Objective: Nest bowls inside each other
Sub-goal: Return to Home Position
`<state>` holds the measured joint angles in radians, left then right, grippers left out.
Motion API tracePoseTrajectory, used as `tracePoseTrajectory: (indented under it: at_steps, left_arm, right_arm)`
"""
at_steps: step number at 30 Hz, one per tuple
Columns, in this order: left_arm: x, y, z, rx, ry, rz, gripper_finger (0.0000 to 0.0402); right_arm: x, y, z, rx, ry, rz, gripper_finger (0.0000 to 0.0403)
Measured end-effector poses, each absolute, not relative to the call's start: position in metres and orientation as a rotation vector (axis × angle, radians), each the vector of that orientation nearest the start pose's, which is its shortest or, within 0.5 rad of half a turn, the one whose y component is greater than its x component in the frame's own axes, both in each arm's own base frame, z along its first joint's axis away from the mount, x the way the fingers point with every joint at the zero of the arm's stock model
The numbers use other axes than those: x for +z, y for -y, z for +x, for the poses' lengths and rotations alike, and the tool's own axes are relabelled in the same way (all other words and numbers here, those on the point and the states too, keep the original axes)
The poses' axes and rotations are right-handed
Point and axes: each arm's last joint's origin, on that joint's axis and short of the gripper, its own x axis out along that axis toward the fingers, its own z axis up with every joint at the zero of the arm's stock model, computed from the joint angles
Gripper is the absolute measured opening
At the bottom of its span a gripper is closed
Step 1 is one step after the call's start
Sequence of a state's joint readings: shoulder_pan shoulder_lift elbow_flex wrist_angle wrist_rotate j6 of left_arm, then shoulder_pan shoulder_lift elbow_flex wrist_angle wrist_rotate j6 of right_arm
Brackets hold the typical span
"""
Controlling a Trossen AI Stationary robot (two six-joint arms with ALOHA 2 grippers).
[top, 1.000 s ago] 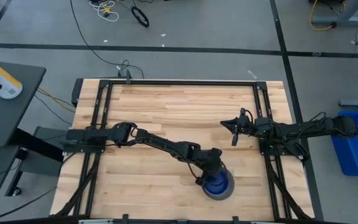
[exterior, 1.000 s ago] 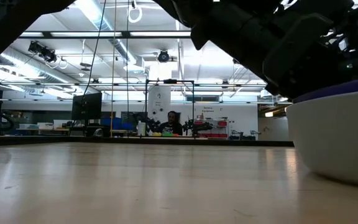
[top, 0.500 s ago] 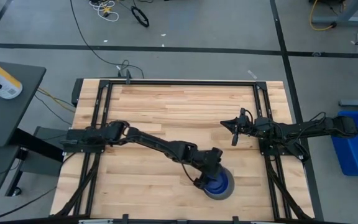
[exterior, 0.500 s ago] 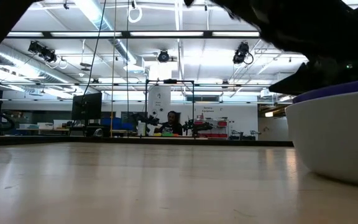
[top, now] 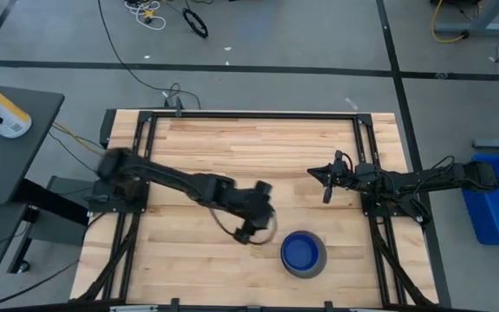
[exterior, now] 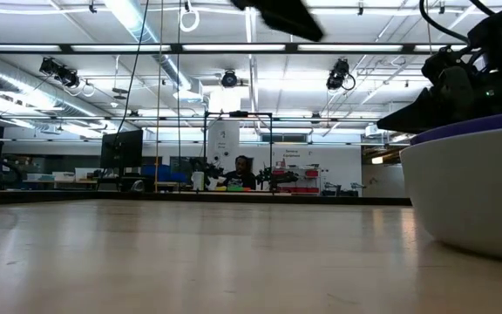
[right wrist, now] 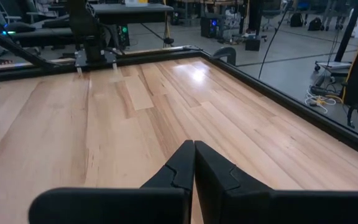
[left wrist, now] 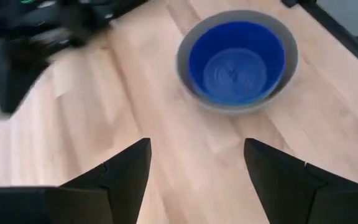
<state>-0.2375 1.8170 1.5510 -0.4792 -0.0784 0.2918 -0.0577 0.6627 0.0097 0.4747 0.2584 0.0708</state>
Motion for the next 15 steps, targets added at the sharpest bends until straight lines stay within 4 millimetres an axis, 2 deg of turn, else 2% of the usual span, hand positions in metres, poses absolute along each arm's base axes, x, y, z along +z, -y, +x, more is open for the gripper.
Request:
tracePoseTrajectory:
  at_steps: [6, 11, 15]
  left_arm:
    - [0.285, 0.071, 0.312, -0.155, -0.548, 0.336, 0.0263]
    - [0.27, 0.055, 0.237, -0.081, -0.472, 0.226, 0.0263]
    - [0.256, 0.053, 0.183, -0.063, -0.408, 0.157, 0.0263]
  right_arm:
    - [0.148, 0.015, 0.136, -0.321, -0.167, 0.052, 0.0019]
    - [0.148, 0.015, 0.137, -0.321, -0.167, 0.052, 0.0019]
    - [0.147, 0.015, 0.137, -0.321, -0.171, 0.052, 0.0018]
